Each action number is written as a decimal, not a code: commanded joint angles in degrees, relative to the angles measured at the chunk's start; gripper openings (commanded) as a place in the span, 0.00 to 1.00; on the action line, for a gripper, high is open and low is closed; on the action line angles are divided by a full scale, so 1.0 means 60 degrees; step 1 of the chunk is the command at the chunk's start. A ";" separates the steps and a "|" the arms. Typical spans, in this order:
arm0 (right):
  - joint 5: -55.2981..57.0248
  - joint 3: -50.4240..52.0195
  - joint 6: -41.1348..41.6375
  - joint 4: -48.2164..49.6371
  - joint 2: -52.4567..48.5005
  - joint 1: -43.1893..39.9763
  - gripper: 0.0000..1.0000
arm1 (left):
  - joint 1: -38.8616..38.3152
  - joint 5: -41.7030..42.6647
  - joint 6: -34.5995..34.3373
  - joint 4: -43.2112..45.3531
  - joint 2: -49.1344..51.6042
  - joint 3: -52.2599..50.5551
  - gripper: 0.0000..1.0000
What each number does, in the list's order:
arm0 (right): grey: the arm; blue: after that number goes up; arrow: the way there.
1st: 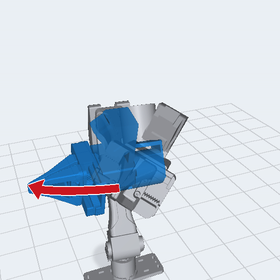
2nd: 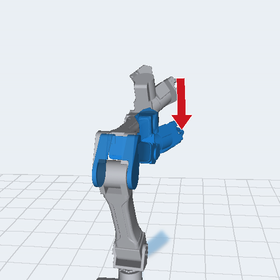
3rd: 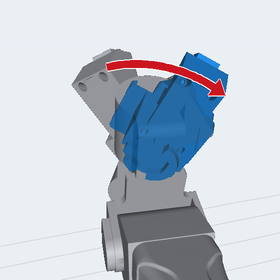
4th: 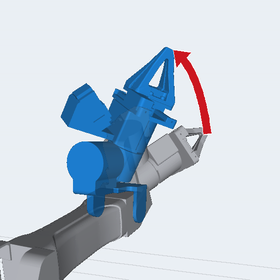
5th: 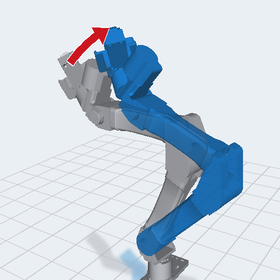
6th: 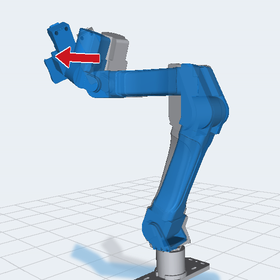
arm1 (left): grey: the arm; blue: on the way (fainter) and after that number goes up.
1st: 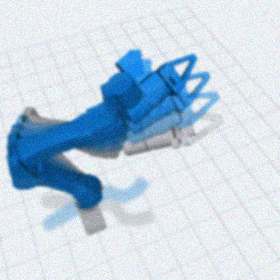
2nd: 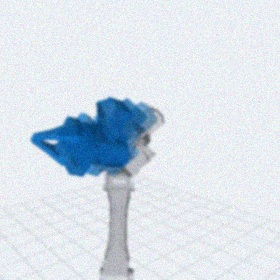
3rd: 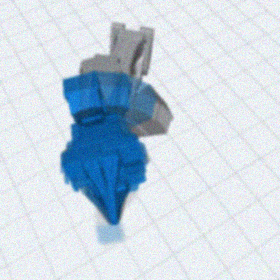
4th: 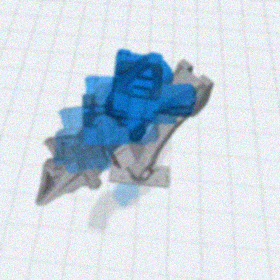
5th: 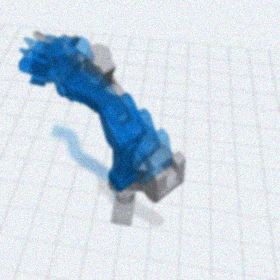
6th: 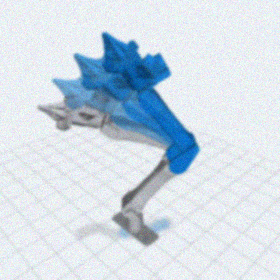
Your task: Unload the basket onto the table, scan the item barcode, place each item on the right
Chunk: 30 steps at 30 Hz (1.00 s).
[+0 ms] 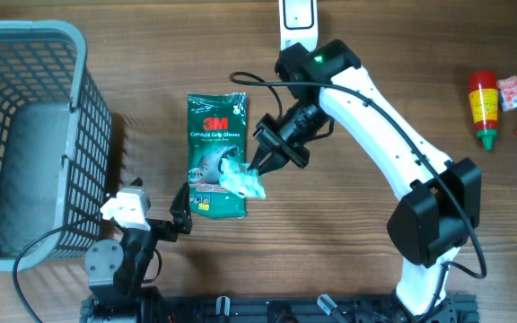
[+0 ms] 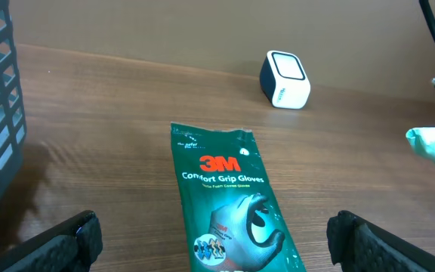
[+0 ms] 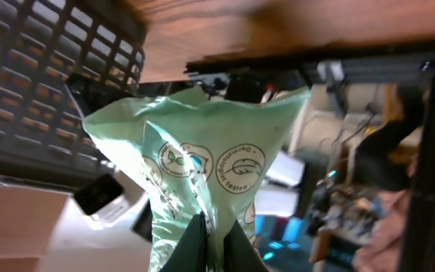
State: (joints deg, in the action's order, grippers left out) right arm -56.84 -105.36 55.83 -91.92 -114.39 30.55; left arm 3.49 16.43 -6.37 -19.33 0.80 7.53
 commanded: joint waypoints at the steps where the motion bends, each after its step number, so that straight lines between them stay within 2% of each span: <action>1: -0.0827 -0.0124 0.2393 0.0171 0.0047 -0.0106 0.09 | -0.0044 0.0117 -0.0055 0.0025 -0.0069 -0.0033 1.00; 3: -0.0823 -0.0124 0.3293 0.0477 0.0047 -0.0124 0.14 | -0.0044 0.0117 -0.0055 0.0025 -0.0069 -0.0033 1.00; 7: -0.0801 -0.0117 0.4965 0.0969 0.0047 -0.0142 0.15 | -0.0044 0.0117 -0.0055 0.0022 -0.0069 -0.0033 1.00; 9: -0.0699 -0.0120 0.5468 0.1195 0.0047 -0.0164 0.15 | -0.0044 0.0117 -0.0055 0.0025 -0.0069 -0.0033 1.00; 10: -0.0040 -0.0120 0.5431 0.1504 0.0047 -0.0186 0.15 | -0.0044 0.0117 -0.0055 0.0022 -0.0069 -0.0033 1.00; 11: 0.0758 -0.0117 0.5151 0.1606 0.0047 -0.0186 0.21 | -0.0044 0.0117 -0.0055 0.0025 -0.0069 -0.0033 1.00; 12: 0.2233 -0.0117 0.3832 0.1745 0.0047 -0.0157 0.35 | -0.0044 0.0117 -0.0055 0.0025 -0.0069 -0.0033 1.00; 13: 0.3963 -0.0117 0.1650 0.1982 0.0047 -0.0080 0.27 | -0.0044 0.0117 -0.0055 0.0022 -0.0069 -0.0033 1.00; 14: 0.5187 -0.0117 0.0463 0.2229 0.0047 0.0025 0.33 | -0.0044 0.0117 -0.0055 0.0025 -0.0069 -0.0033 1.00; 16: 0.6958 -0.0117 -0.1927 0.2233 0.0047 0.0350 0.59 | -0.0044 0.0117 -0.0055 0.0025 -0.0069 -0.0033 1.00; 19: 0.7661 0.0000 -0.4448 0.1902 0.0047 0.0900 0.63 | -0.0044 0.0117 -0.0055 0.0025 -0.0069 -0.0033 1.00; 23: 0.8473 0.0714 -0.4506 0.0903 0.0047 0.1504 0.63 | -0.0044 0.0117 -0.0055 0.0025 -0.0069 -0.0033 1.00; 26: 0.9417 0.0823 -0.3872 -0.0069 0.0244 0.1545 0.62 | -0.0044 0.0117 -0.0055 0.0025 -0.0069 -0.0033 1.00; 30: 0.9122 0.1268 -0.4437 -0.0047 0.2149 0.1563 0.68 | -0.0044 0.0117 -0.0055 0.0025 -0.0069 -0.0033 1.00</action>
State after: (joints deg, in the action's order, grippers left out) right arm -5.39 -98.80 31.38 -91.90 -111.53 39.92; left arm 3.49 16.43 -6.37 -19.33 0.80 7.53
